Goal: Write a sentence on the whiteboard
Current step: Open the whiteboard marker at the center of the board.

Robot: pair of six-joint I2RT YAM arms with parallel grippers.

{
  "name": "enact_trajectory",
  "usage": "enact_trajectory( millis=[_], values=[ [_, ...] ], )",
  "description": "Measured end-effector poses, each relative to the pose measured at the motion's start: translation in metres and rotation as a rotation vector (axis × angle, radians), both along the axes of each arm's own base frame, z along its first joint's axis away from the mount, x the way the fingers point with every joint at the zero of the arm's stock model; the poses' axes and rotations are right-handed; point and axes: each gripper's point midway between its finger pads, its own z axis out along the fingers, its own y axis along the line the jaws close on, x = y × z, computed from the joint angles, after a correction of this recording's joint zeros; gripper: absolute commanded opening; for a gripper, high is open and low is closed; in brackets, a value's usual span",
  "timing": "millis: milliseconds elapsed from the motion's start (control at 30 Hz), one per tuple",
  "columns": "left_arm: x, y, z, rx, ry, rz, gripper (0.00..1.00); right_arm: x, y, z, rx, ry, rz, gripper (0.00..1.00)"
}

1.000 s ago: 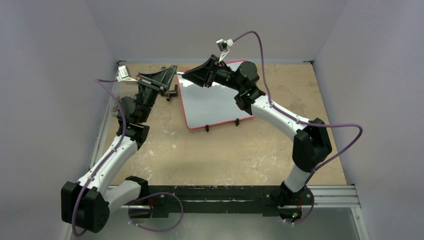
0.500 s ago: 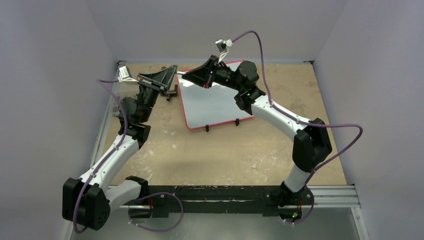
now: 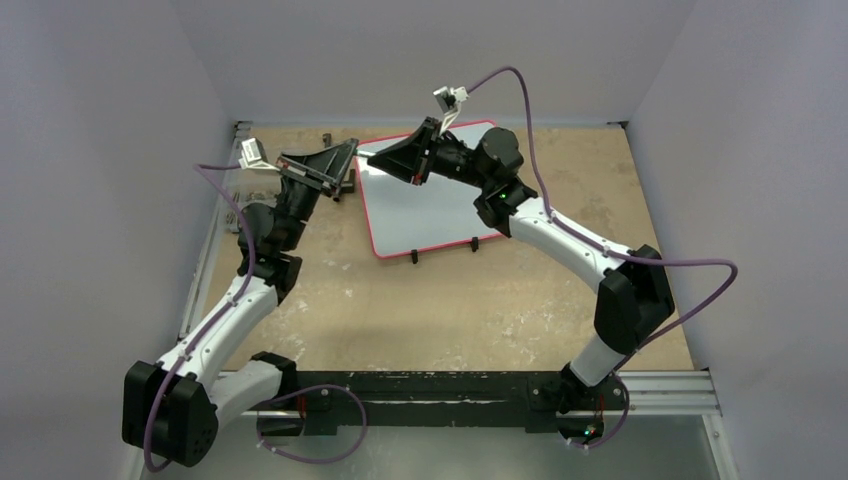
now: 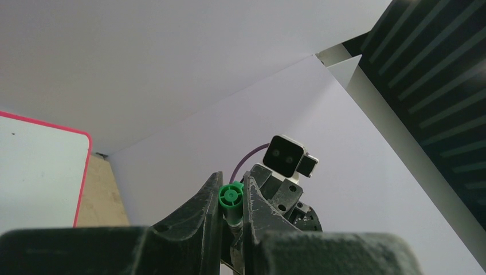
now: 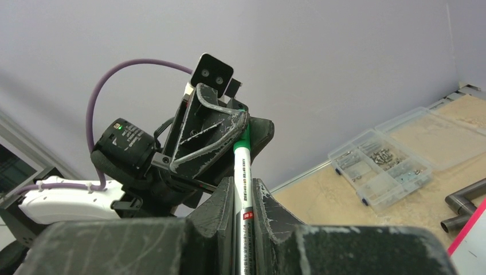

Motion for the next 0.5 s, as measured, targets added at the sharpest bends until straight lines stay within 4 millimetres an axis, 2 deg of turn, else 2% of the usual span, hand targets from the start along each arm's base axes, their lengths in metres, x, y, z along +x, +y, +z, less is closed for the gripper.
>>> enact_trajectory(
  millis=[200, 500],
  values=[
    [-0.017, -0.009, -0.004, 0.02, -0.026, -0.065, 0.0, -0.016, -0.013, -0.004, -0.006, -0.011, -0.014, 0.0],
    [-0.026, -0.02, -0.017, 0.049, -0.02, -0.13, 0.0, -0.026, -0.026, -0.016, 0.019, 0.029, -0.02, 0.0]
  ],
)
